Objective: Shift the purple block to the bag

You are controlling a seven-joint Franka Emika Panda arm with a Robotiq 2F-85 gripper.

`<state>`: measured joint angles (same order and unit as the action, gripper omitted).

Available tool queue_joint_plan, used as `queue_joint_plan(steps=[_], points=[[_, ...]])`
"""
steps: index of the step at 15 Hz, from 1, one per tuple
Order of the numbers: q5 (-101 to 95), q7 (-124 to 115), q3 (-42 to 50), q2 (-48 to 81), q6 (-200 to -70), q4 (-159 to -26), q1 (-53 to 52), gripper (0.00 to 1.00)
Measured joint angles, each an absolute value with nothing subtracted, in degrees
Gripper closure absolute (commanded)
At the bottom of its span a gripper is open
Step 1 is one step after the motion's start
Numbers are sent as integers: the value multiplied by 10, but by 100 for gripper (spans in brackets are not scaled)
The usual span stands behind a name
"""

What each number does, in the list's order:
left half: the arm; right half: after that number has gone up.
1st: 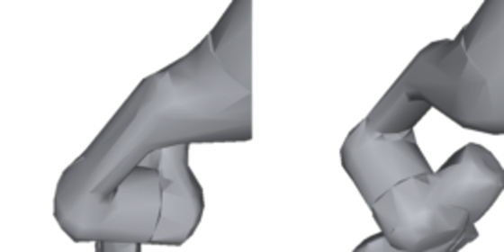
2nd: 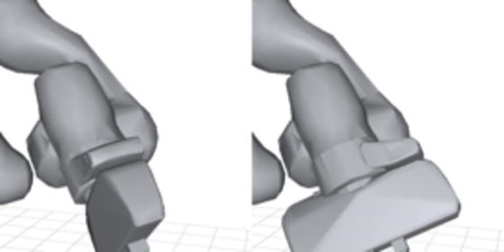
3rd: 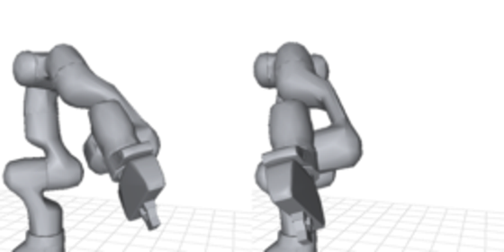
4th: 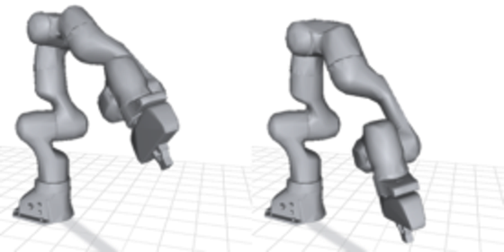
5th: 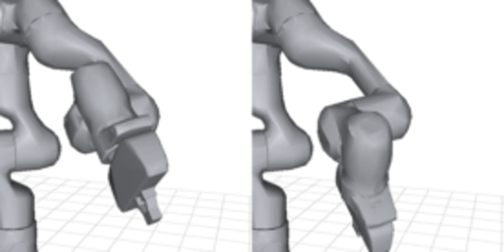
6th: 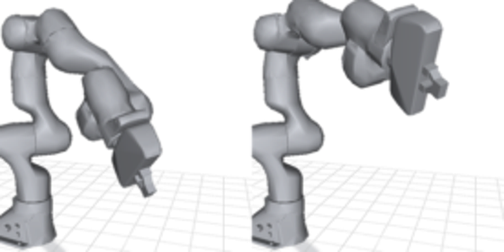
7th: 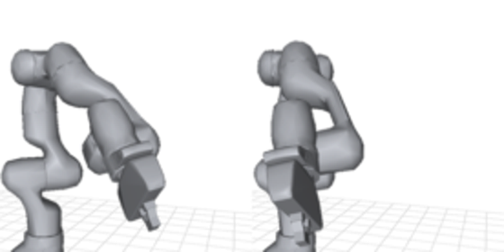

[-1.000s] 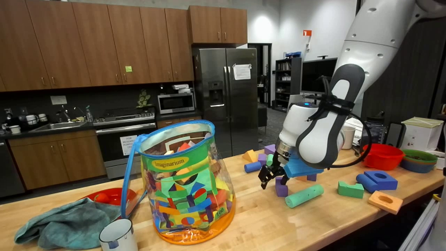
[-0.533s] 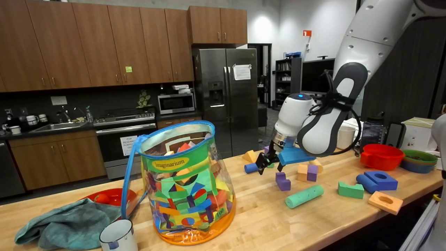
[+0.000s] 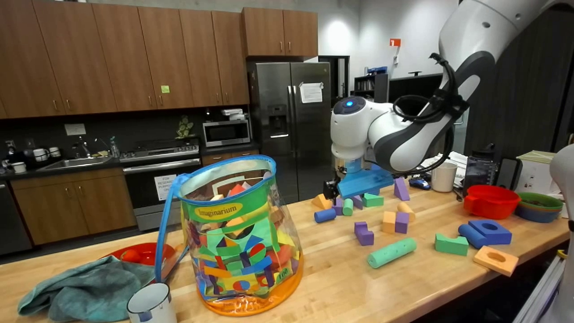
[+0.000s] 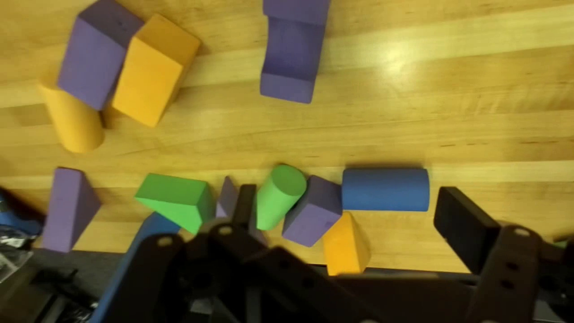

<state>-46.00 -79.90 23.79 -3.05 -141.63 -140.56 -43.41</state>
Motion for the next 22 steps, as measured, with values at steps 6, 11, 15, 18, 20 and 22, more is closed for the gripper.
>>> queue_joint_plan(steps=[6,11,15,18,20,22], points=[[-391,-826,10,-31,-1318,-1407,-263,0],[-378,-826,-47,5,-1327,-1405,-175,0],[-378,-827,-52,43,-1351,-1393,-144,0],[-375,-824,-52,77,-1392,-1385,-131,0],[-375,-822,-49,101,-1417,-1379,-125,0],[-375,-815,-43,123,-1439,-1374,-120,0]])
